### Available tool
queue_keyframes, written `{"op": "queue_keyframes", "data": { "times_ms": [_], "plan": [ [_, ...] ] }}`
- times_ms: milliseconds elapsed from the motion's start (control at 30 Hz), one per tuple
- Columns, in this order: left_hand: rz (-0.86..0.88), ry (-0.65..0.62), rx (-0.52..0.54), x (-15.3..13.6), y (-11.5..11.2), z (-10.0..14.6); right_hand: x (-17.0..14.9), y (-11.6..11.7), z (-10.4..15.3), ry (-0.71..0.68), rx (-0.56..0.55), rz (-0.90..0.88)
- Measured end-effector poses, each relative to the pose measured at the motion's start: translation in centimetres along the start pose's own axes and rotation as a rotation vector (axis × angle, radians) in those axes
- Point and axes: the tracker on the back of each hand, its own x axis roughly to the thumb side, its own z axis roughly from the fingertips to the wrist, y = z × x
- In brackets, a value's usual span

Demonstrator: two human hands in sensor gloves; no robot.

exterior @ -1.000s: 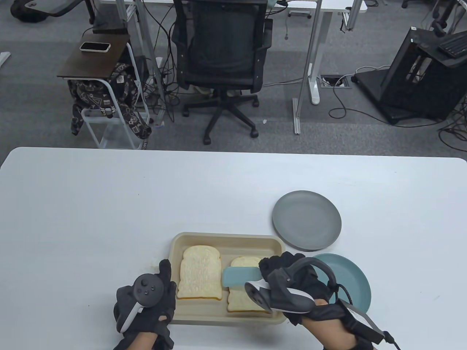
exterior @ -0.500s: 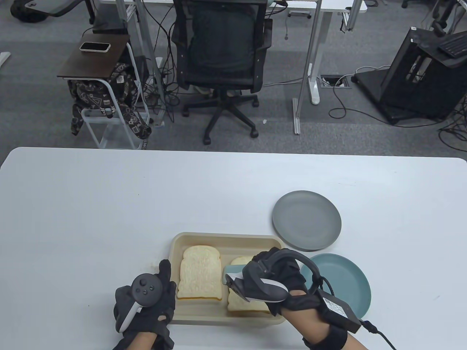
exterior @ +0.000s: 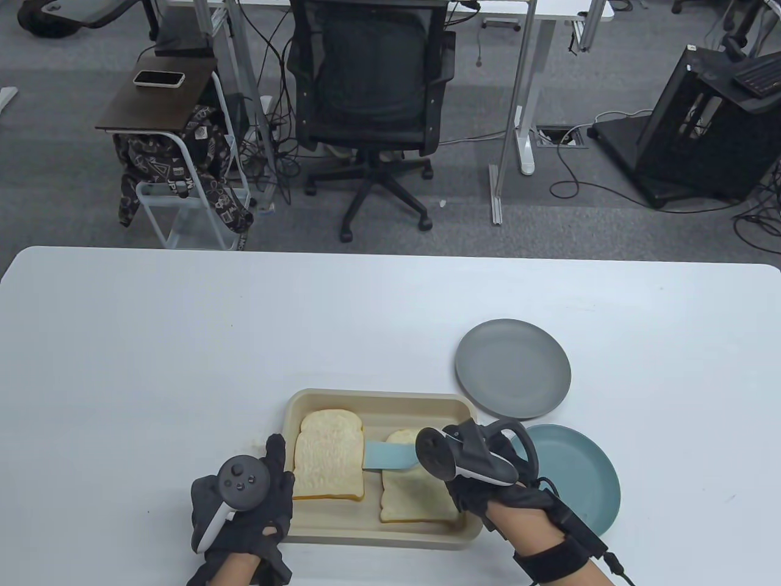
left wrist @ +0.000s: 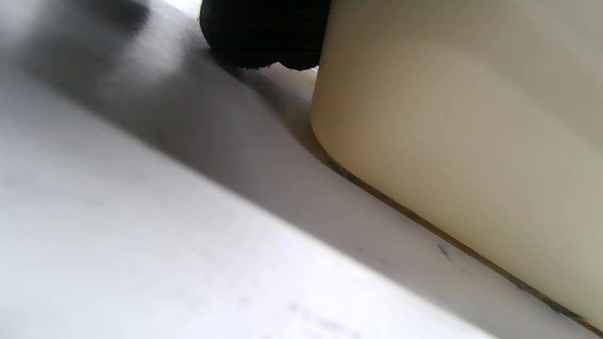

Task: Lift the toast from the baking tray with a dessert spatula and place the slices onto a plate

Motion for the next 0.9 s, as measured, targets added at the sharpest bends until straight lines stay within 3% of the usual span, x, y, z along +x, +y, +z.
{"op": "queue_keyframes", "data": {
  "times_ms": [467, 733, 900],
  "plan": [
    [0.015, 0.019, -0.008, -0.4, 0.0, 0.1, 4.6, 1.0, -1.9, -0.017, -0.078, -0.061],
    [0.019, 0.018, -0.017, -0.4, 0.0, 0.1, 3.5, 0.7, -0.6, 0.007, -0.109, -0.085],
    [0.023, 0.016, -0.019, -0.4, 0.0, 0.1, 1.2, -1.2, 1.9, 0.032, -0.137, -0.118]
  ]
}}
